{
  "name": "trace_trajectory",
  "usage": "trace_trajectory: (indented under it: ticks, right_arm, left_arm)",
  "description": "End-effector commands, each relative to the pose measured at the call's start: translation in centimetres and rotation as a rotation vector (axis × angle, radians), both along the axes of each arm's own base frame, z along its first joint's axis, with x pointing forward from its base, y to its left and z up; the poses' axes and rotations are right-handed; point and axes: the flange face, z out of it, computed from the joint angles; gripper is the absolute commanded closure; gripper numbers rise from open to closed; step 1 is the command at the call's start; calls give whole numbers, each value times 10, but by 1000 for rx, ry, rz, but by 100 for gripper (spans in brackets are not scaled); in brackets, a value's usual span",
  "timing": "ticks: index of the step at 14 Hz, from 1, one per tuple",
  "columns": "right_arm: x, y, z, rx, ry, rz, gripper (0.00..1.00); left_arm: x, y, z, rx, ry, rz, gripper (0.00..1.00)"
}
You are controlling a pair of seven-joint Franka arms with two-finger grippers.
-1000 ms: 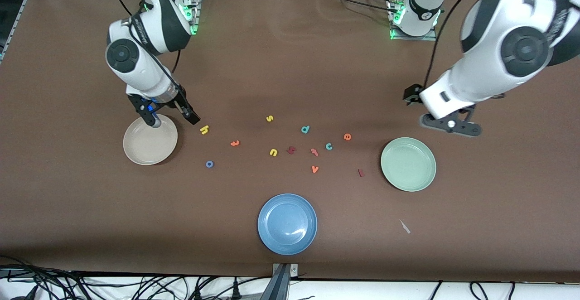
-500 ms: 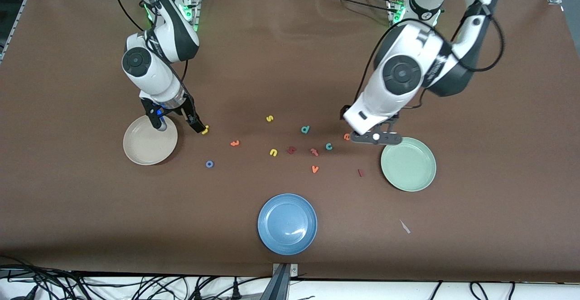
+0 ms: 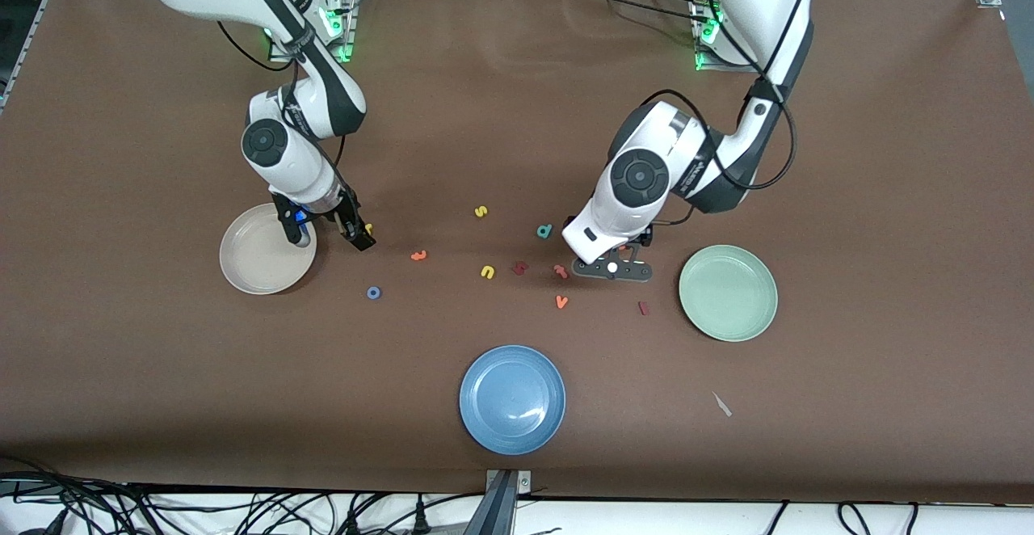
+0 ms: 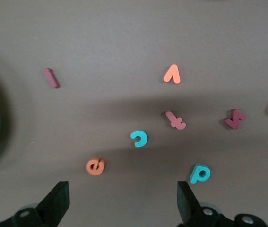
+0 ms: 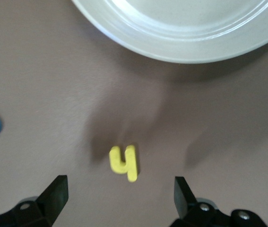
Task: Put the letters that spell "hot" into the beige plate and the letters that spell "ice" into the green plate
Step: 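Grasp the yellow h with the right gripper while the left gripper grasps teal c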
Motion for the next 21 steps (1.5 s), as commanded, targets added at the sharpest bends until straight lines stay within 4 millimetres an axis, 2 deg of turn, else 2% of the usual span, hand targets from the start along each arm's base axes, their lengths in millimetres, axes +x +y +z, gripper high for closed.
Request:
trace_trajectory:
  ticks: [1, 2, 3, 7, 15, 18, 19, 21]
  right_arm:
    - [4, -7, -18, 15, 2, -37, 3]
    - [4, -10, -18, 15, 2, -39, 4]
    - [5, -10, -19, 15, 3, -36, 5]
    - [7, -8, -17, 17, -1, -35, 24]
    - [14, -1, -15, 25, -6, -61, 51]
    - [13, 2, -18, 25, -1, -59, 67]
    - [13, 2, -19, 25, 0, -59, 73]
    - [15, 5, -18, 27, 1, -56, 87]
  left_arm:
    - [5, -8, -25, -17, -8, -1, 0]
    - [7, -10, -35, -27, -21, 0, 1]
    - [7, -13, -44, -32, -35, -7, 7]
    - [7, -13, -73, -36, -49, -9, 53]
    - [3, -15, -102, -39, -45, -8, 53]
    - [2, -14, -110, -35, -44, -11, 54]
    - [3, -13, -111, -35, -44, -8, 56]
    - [2, -14, -109, -34, -40, 7, 90]
